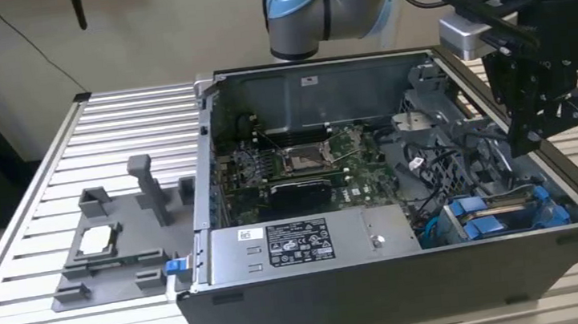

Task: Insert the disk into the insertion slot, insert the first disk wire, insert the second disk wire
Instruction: 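Insert the first disk wire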

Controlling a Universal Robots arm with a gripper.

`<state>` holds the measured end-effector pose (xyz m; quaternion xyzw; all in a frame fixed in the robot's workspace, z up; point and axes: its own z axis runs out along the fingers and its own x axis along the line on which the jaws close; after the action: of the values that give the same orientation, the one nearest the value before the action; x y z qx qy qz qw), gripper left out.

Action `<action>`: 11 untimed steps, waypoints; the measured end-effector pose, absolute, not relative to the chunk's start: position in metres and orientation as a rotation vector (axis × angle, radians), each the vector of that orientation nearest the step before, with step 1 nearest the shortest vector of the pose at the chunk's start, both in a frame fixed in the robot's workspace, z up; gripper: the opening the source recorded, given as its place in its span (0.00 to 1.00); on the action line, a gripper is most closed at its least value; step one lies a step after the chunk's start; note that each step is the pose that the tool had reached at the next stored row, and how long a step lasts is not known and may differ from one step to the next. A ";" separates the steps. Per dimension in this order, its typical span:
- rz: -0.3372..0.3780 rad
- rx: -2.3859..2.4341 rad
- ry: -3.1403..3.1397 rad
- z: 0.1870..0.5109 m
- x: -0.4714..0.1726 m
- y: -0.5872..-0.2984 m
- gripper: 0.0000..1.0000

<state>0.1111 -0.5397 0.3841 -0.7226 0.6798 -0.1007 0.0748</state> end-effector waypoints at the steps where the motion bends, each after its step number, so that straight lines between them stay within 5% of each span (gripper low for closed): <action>1: -0.302 -2.169 2.040 0.384 0.111 -0.540 0.19; 11: -0.243 -2.202 2.070 0.381 0.121 -0.541 0.19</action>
<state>0.1211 -0.5408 0.3807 -0.7253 0.6816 -0.0799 0.0547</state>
